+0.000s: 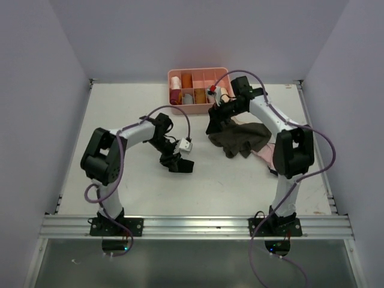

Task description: Roll the underwear

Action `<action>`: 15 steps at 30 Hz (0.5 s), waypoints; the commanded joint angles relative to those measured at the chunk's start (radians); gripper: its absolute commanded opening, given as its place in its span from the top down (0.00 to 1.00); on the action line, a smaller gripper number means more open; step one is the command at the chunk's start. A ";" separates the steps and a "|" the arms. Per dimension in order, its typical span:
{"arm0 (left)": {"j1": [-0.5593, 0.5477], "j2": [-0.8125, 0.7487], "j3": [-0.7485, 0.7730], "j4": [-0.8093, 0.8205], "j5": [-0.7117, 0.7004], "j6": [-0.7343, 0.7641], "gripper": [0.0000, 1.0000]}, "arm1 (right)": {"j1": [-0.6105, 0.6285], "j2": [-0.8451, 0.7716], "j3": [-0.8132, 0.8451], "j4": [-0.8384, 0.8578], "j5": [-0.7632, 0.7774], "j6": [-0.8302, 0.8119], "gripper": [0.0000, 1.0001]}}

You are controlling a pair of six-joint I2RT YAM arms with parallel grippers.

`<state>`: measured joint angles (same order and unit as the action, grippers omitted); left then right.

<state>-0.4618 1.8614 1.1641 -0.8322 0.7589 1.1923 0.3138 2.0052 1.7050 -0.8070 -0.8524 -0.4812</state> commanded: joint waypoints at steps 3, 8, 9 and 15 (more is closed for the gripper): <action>0.061 0.303 0.153 -0.465 0.034 0.090 1.00 | 0.027 -0.203 -0.125 0.032 0.078 -0.198 0.26; 0.077 0.376 0.190 -0.485 0.060 0.067 1.00 | 0.125 -0.333 -0.286 0.081 0.195 -0.312 0.30; 0.077 0.387 0.189 -0.486 0.062 0.064 1.00 | 0.157 -0.357 -0.321 0.106 0.246 -0.326 0.31; 0.086 0.456 0.206 -0.433 0.060 0.010 1.00 | 0.358 -0.410 -0.461 0.270 0.398 -0.315 0.34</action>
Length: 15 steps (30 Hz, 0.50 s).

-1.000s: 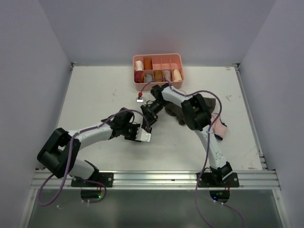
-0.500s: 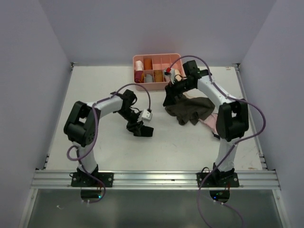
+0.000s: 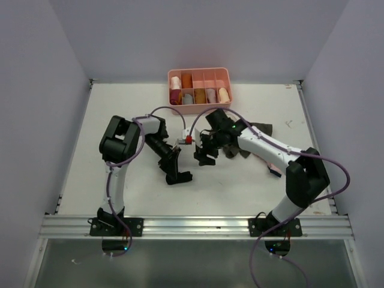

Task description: Roll the underwear

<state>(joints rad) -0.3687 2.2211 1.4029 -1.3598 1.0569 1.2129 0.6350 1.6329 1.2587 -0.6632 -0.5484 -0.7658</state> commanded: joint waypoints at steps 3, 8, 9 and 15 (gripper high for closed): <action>-0.006 0.137 0.010 0.091 -0.235 -0.029 1.00 | 0.130 -0.013 -0.012 0.138 0.195 -0.061 0.33; -0.004 0.146 0.041 0.105 -0.225 -0.044 1.00 | 0.235 -0.008 0.018 0.090 0.129 -0.041 0.29; -0.004 0.146 0.044 0.106 -0.225 -0.044 1.00 | 0.245 -0.013 0.013 0.070 0.116 -0.041 0.29; -0.004 0.150 0.041 0.113 -0.235 -0.046 1.00 | 0.334 -0.001 -0.076 0.088 0.125 -0.075 0.25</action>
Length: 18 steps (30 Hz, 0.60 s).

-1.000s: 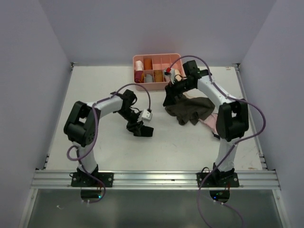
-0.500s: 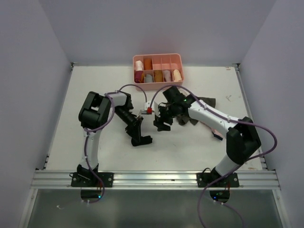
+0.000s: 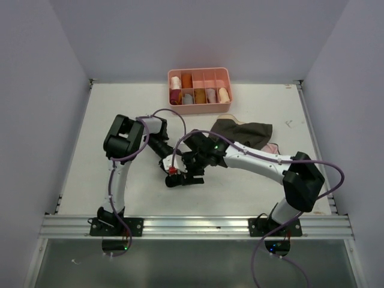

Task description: Roll the underwear

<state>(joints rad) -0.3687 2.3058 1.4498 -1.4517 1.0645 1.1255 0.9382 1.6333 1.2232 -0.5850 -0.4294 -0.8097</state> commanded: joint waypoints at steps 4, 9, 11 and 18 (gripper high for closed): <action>-0.003 0.055 -0.011 0.209 -0.238 0.045 1.00 | 0.042 0.031 -0.097 0.121 0.032 0.023 0.22; -0.001 0.047 -0.026 0.217 -0.244 0.045 1.00 | 0.043 0.069 -0.152 0.315 0.109 0.092 0.22; -0.003 0.044 -0.032 0.218 -0.242 0.046 1.00 | 0.042 0.069 -0.165 0.374 0.130 0.142 0.21; 0.001 0.040 -0.043 0.226 -0.245 0.046 1.00 | 0.065 0.076 -0.157 0.386 0.146 0.156 0.22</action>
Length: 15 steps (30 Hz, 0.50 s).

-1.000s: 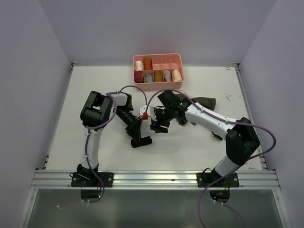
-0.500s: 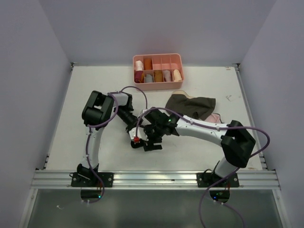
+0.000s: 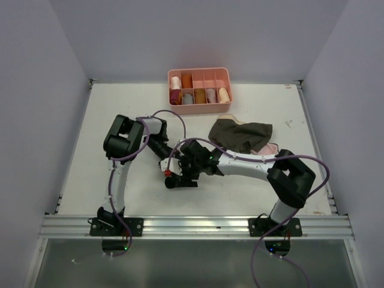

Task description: Roll the underwear

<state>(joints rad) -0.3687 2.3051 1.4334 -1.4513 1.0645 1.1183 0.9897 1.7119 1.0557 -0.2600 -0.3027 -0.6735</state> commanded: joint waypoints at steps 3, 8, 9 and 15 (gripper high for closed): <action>0.004 0.043 -0.022 0.221 -0.242 0.057 1.00 | 0.032 0.006 0.007 0.058 -0.002 0.012 0.26; 0.008 0.050 -0.019 0.216 -0.239 0.057 1.00 | 0.056 0.021 -0.028 0.077 -0.027 -0.008 0.35; 0.008 0.050 -0.018 0.216 -0.239 0.058 1.00 | 0.056 0.025 -0.034 0.084 -0.020 -0.011 0.35; 0.010 0.054 -0.018 0.215 -0.236 0.063 1.00 | 0.056 0.057 -0.086 0.163 0.007 -0.032 0.37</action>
<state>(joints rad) -0.3656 2.3054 1.4330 -1.4521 1.0637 1.1183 1.0454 1.7409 1.0058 -0.1566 -0.3027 -0.6849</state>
